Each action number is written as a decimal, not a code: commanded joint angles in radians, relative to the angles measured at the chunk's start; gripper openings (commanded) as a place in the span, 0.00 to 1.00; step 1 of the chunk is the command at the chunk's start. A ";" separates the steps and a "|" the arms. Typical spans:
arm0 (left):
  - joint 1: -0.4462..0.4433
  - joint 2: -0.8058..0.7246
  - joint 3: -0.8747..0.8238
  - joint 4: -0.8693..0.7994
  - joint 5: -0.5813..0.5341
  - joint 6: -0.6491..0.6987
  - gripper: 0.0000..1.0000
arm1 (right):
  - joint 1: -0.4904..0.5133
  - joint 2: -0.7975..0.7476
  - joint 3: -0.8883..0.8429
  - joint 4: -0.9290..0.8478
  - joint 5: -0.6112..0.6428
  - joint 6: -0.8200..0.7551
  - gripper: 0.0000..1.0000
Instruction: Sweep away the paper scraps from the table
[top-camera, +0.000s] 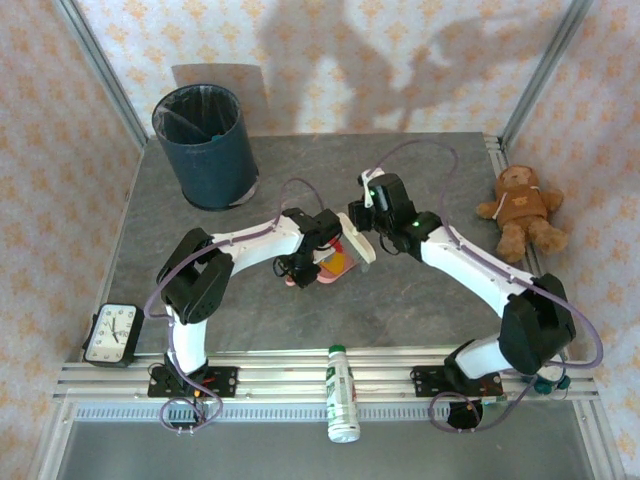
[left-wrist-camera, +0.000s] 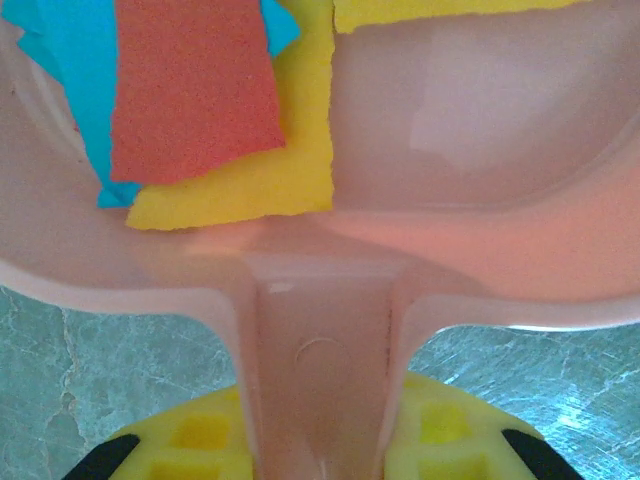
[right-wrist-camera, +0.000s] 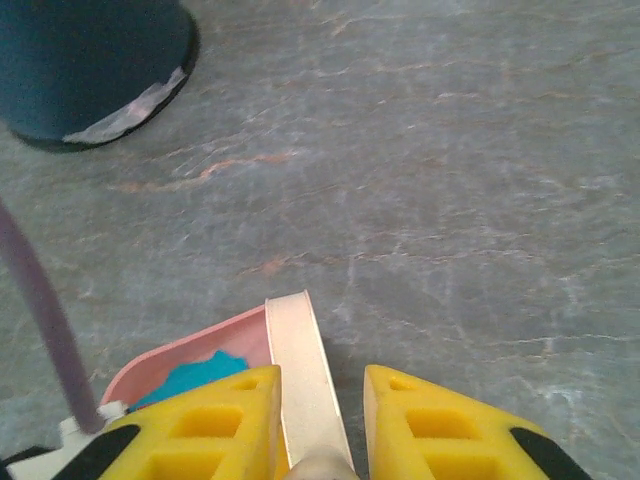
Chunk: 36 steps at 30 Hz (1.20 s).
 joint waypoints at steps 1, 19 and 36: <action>0.009 -0.049 -0.010 -0.004 -0.029 -0.014 0.00 | 0.004 -0.045 -0.024 0.032 0.174 0.047 0.00; 0.007 -0.047 -0.016 0.004 0.013 0.003 0.00 | 0.007 0.071 0.008 -0.006 0.262 0.024 0.00; 0.008 0.015 -0.011 -0.023 0.050 0.017 0.00 | 0.008 0.131 0.065 -0.035 -0.047 0.007 0.00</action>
